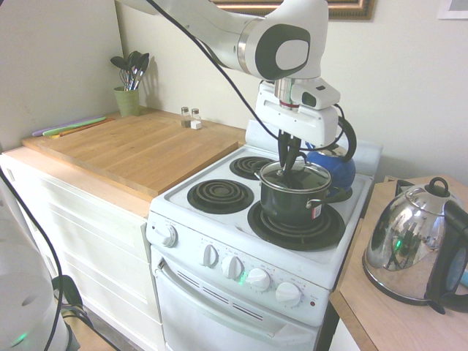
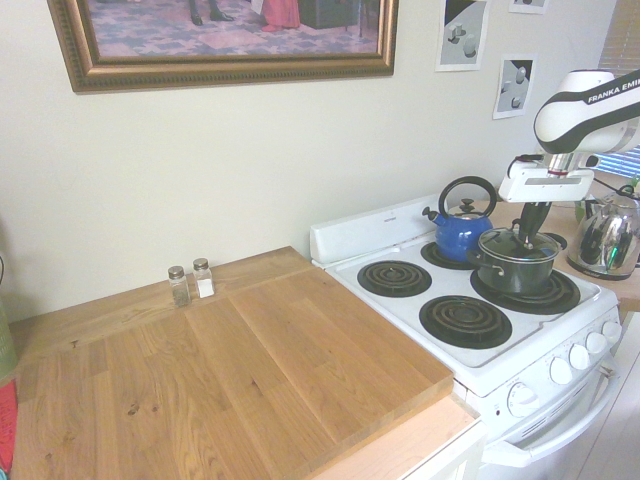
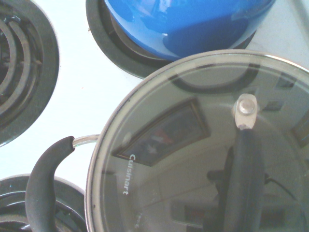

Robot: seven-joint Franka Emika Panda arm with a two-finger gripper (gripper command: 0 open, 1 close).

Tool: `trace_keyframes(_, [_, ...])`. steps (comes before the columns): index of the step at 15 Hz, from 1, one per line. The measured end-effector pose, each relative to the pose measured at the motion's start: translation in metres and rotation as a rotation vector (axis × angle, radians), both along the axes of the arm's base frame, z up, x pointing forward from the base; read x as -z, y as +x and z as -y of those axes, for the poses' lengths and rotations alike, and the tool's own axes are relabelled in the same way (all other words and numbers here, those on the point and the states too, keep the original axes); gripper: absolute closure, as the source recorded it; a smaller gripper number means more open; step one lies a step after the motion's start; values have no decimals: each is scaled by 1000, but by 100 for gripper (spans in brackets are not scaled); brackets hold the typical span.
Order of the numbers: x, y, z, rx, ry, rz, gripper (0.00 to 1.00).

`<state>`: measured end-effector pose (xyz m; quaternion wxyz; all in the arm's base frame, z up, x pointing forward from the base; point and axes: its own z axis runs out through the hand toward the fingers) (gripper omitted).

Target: Cover the lid of the pot

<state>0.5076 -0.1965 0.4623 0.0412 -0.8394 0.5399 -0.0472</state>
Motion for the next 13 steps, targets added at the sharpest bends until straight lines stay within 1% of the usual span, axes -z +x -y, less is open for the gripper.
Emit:
trace_keyframes(9, [-2, -6, 2, 2, -7, -15, 0])
trace_keyframes(11, [-19, -12, 5, 8, -15, -3, 0])
trace_keyframes(13, [-53, -20, 6, 11, -24, 25, 0])
